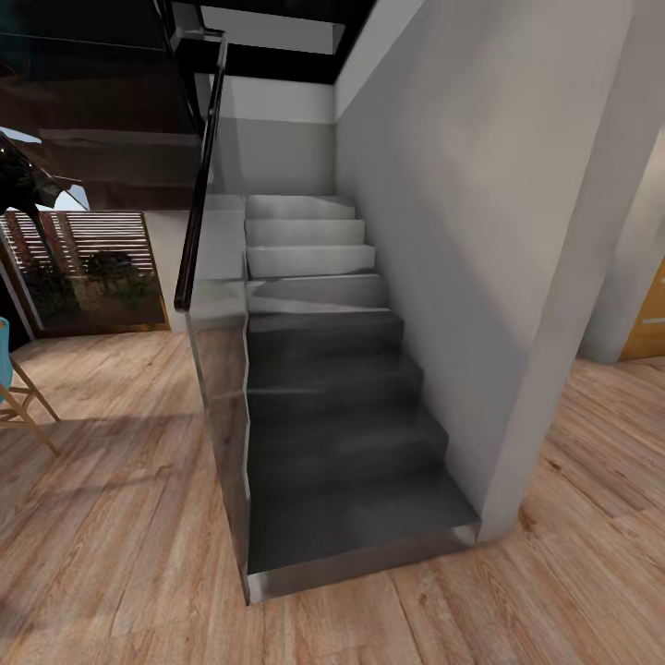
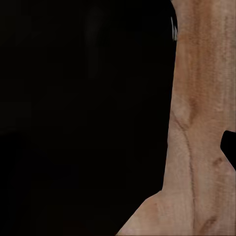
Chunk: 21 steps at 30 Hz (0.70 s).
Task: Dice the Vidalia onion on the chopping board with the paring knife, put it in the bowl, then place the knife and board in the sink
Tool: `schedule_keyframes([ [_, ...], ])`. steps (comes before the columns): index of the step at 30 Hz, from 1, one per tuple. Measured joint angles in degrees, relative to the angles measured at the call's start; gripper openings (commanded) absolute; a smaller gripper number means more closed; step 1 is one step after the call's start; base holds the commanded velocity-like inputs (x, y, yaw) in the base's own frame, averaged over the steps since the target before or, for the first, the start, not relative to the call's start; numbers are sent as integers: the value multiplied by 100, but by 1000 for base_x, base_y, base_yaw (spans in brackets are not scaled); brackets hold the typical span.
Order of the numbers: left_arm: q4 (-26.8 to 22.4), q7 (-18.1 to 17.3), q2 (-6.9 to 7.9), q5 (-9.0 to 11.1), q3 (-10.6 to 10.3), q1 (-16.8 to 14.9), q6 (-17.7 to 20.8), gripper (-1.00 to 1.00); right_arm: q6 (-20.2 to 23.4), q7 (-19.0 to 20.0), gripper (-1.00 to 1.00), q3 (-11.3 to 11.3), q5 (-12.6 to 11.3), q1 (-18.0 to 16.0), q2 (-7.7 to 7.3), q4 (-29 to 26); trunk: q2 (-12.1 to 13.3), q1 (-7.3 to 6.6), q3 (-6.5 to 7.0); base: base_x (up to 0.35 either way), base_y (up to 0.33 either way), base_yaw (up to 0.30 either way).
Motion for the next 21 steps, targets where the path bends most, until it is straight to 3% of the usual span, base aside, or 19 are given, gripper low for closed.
schedule_keyframes([
  [8,-43,0,57,-15,18,126,-27,100,1,-11,100,17,2,-13,232,-132,0,0,2,0,0,0],
  [21,-47,0,61,-14,18,130,-231,100,-8,-9,100,17,7,-10,274,-138,0,0,2,0,0,0],
])
